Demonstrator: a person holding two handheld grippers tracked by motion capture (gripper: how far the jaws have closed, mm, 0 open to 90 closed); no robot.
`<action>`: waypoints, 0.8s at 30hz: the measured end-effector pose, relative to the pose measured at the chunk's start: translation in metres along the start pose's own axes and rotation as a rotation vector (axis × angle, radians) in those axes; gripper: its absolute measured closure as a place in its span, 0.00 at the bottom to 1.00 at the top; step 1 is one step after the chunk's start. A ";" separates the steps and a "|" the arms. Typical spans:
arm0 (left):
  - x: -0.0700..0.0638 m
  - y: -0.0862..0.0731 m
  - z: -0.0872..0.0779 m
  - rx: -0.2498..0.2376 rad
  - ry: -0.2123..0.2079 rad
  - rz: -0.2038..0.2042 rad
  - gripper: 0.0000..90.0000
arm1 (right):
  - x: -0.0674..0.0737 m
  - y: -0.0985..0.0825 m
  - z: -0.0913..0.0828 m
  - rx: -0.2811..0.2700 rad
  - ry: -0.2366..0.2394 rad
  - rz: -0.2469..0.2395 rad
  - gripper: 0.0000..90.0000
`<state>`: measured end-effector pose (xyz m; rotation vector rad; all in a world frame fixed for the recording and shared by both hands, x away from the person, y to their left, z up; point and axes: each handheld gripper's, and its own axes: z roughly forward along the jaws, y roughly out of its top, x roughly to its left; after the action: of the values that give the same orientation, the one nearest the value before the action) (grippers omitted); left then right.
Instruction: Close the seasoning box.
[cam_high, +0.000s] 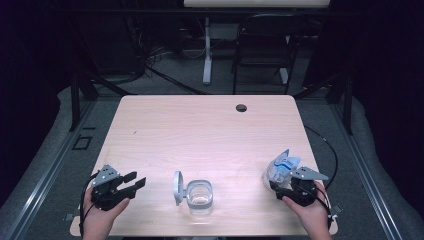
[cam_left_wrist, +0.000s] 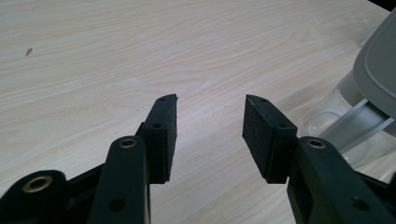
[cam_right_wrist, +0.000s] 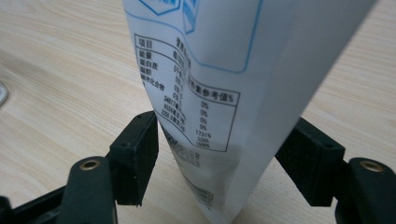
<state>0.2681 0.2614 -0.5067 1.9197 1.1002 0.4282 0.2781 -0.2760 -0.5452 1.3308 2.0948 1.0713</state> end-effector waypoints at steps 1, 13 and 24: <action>0.000 0.000 0.000 0.001 0.000 -0.001 0.61 | 0.000 -0.001 0.001 0.001 -0.004 -0.001 0.36; 0.003 -0.001 0.001 0.007 0.003 -0.010 0.61 | 0.001 -0.007 0.012 -0.005 -0.009 0.005 0.35; 0.003 -0.002 0.001 0.011 0.004 -0.009 0.61 | 0.002 -0.012 0.020 -0.009 -0.027 -0.002 0.35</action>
<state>0.2699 0.2641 -0.5093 1.9240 1.1154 0.4222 0.2839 -0.2693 -0.5666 1.3318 2.0691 1.0545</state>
